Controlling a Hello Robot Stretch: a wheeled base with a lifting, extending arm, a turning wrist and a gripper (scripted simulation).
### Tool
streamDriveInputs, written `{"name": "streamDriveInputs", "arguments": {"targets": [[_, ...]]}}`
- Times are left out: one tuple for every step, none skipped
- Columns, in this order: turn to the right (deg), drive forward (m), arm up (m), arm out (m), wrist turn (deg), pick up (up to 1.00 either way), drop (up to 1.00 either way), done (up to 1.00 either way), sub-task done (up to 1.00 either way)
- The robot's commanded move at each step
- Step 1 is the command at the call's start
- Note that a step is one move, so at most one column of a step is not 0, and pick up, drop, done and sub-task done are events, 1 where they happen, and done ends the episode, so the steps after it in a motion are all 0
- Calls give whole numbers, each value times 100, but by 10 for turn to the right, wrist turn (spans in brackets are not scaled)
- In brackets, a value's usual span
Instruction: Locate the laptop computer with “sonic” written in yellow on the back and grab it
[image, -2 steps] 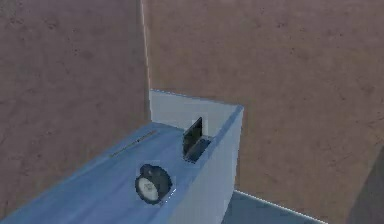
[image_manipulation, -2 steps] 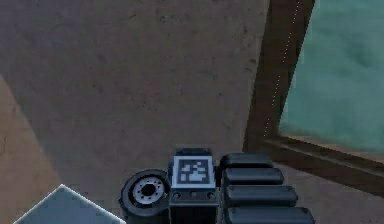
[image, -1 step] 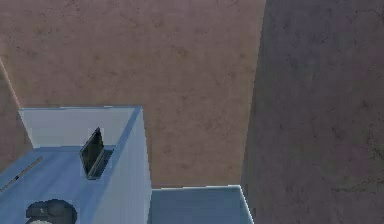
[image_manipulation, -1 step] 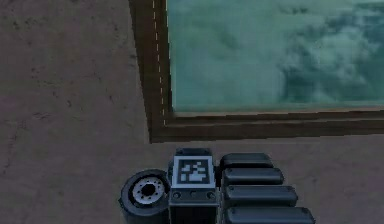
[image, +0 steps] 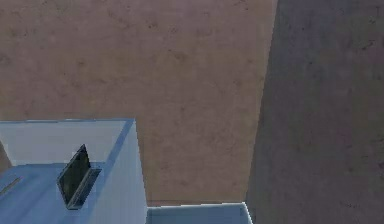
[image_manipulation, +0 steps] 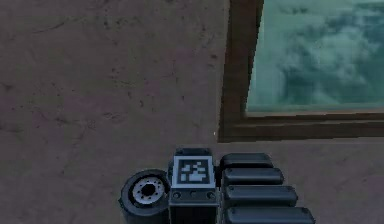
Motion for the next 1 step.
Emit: {"name": "streamDriveInputs", "arguments": {"targets": [[450,0,0,0,0,0,0,0,0]]}}
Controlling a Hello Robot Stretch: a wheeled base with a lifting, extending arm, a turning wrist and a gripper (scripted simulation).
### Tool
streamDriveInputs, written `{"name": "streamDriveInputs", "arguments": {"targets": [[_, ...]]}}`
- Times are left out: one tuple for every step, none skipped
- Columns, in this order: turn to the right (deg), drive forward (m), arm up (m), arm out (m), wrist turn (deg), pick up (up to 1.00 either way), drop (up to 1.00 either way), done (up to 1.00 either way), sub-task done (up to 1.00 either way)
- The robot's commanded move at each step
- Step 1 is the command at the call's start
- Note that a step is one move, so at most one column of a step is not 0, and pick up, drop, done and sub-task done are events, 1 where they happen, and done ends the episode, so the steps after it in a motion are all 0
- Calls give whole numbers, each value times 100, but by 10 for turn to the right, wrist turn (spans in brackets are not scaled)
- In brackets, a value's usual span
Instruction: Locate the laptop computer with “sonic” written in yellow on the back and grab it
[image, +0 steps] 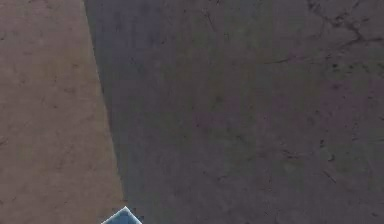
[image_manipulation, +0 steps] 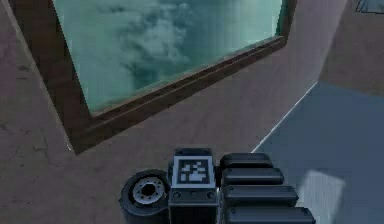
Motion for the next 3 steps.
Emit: {"name": "streamDriveInputs", "arguments": {"targets": [[450,0,0,0,0,0,0,0,0],[0,5,0,0,0,0,0,0,0],[-450,0,0,0,0,0,0,0,0]]}}
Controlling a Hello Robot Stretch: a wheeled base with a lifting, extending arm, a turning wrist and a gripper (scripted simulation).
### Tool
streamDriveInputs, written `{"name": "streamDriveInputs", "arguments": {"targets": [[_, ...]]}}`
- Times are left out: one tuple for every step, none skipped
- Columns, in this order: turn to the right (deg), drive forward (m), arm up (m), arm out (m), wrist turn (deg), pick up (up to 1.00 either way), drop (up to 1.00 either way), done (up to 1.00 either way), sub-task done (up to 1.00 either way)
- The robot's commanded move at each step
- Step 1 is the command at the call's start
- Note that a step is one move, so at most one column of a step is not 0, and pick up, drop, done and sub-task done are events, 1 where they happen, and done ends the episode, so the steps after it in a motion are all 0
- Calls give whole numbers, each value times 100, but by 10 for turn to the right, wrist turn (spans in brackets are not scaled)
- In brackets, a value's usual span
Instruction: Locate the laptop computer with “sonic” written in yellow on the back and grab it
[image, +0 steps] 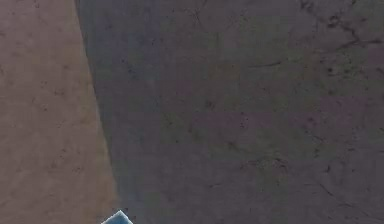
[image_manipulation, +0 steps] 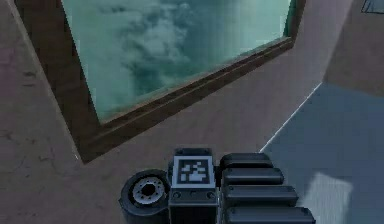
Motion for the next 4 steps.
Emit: {"name": "streamDriveInputs", "arguments": {"targets": [[-390,0,0,0,0,0,0,0,0],[0,85,0,0,0,0,0,0,0],[-450,0,0,0,0,0,0,0,0],[-450,0,0,0,0,0,0,0,0]]}}
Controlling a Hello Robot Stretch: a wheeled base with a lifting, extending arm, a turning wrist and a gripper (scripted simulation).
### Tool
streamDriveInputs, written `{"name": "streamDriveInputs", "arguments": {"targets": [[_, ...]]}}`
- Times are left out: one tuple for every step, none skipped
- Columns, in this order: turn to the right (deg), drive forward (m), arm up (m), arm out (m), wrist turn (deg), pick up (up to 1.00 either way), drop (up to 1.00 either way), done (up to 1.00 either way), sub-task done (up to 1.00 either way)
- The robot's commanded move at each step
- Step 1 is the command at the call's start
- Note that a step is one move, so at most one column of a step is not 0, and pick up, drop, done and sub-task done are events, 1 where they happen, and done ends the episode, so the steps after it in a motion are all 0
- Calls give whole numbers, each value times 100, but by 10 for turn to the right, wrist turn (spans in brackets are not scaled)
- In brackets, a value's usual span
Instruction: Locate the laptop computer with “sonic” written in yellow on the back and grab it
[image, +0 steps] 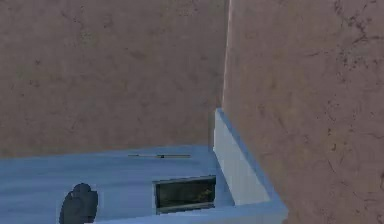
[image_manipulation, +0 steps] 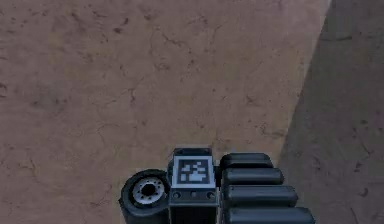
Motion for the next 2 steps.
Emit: {"name": "streamDriveInputs", "arguments": {"targets": [[-450,0,0,0,0,0,0,0,0],[-390,0,0,0,0,0,0,0,0]]}}
